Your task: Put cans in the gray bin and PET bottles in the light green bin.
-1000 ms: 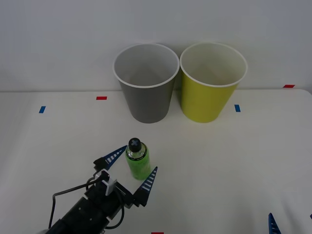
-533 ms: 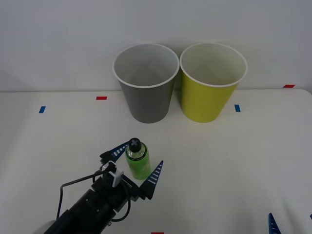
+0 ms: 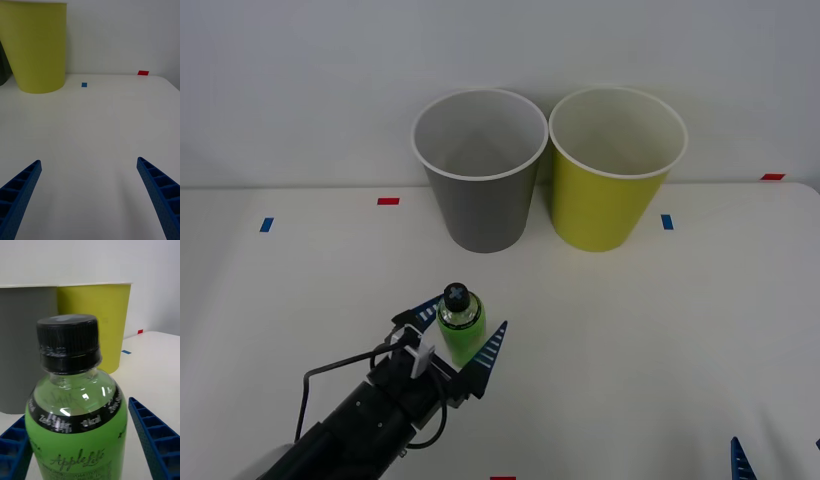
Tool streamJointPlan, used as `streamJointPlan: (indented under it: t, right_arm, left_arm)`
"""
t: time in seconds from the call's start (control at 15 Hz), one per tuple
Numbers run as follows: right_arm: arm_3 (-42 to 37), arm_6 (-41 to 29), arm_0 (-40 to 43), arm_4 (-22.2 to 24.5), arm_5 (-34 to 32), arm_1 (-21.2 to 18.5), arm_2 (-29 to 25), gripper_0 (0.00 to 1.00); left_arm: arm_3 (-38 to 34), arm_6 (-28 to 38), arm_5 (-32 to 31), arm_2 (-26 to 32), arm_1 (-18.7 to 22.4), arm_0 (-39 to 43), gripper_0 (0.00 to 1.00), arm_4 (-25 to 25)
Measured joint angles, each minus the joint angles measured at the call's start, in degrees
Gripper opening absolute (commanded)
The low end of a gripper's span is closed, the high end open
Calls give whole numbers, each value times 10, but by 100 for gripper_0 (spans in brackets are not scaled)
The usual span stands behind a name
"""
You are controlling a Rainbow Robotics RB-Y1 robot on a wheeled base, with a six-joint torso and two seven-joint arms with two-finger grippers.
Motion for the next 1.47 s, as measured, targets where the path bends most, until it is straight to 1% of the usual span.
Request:
streamJointPlan:
  t: [0.53,0.6,0.67,0.93,1.0,1.13,1.33,1.47]
  right_arm:
    - [0,0,0,0,0,0,0,88]
    - [0,0,0,0,0,0,0,88]
    - [0,0,0,0,0,0,0,88]
    - [0,0,0,0,0,0,0,88]
    - [0,0,0,0,0,0,0,88]
    - [0,0,0,0,0,0,0,88]
    - [0,0,0,0,0,0,0,88]
    - [0,0,0,0,0,0,0,88]
  left_arm:
    - [-1,-6,6,0,1,-2,0,-3]
    - [-4,-6,13,0,1,-2,0,-2]
    - [-17,-5,36,2,3,-2,0,1]
    - [-97,5,161,34,11,-1,0,13]
    - [-121,8,202,45,12,-1,0,15]
    - [-178,15,295,73,12,-1,0,18]
    - [-278,25,466,131,9,-1,0,21]
    - [-347,34,579,175,-1,-4,0,23]
